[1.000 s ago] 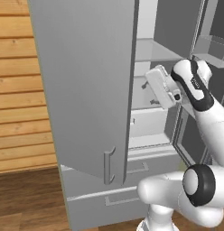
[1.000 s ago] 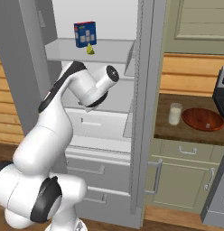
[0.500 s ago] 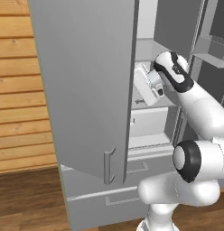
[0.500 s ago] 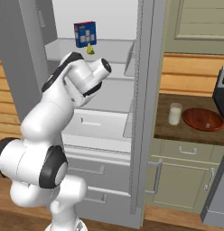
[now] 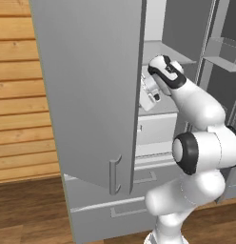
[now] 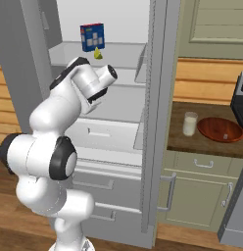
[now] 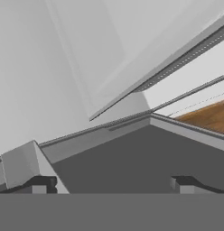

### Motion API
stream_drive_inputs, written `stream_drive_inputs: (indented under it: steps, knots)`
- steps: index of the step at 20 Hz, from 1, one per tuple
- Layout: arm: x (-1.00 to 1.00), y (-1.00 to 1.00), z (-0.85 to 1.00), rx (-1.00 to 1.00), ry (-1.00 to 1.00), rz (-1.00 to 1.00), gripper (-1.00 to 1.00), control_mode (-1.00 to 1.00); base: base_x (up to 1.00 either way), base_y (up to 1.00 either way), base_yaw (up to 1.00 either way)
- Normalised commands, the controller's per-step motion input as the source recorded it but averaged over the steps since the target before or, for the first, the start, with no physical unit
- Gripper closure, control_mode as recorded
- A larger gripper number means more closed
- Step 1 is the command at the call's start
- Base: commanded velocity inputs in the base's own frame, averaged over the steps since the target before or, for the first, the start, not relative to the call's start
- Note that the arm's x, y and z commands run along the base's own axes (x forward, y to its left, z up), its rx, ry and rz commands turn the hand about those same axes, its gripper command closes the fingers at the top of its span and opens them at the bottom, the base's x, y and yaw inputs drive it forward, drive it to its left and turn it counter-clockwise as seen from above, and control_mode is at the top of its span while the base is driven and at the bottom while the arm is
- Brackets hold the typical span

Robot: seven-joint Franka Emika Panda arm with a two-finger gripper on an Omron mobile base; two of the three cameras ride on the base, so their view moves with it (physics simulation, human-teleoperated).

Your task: Grab a lemon wedge from the fridge and one ice cube from the ice bowl, and put them in the glass of lemonade.

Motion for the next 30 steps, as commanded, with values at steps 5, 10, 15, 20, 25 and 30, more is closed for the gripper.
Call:
stream_drive_inputs:
  steps: [5,10,15,20,25,30]
  knots:
    - [0.0,0.23,-0.01,0.03,-0.06,0.0,-1.0,-1.0,0.0,0.0,0.0]
    - [-0.01,0.62,-0.04,0.1,-0.11,0.0,-1.0,-1.0,0.0,0.0,0.0]
    - [-0.19,0.77,0.0,0.11,-0.13,0.0,-1.0,-1.0,0.0,0.0,0.0]
    - [-0.3,0.81,0.0,0.11,-0.04,0.02,-1.0,-1.0,0.0,0.0,0.0]
    - [-0.34,0.97,0.0,0.07,0.0,0.06,-1.0,-1.0,0.0,0.0,0.0]
    - [-0.33,0.99,0.0,0.06,0.01,0.08,-1.0,-1.0,0.0,0.0,0.0]
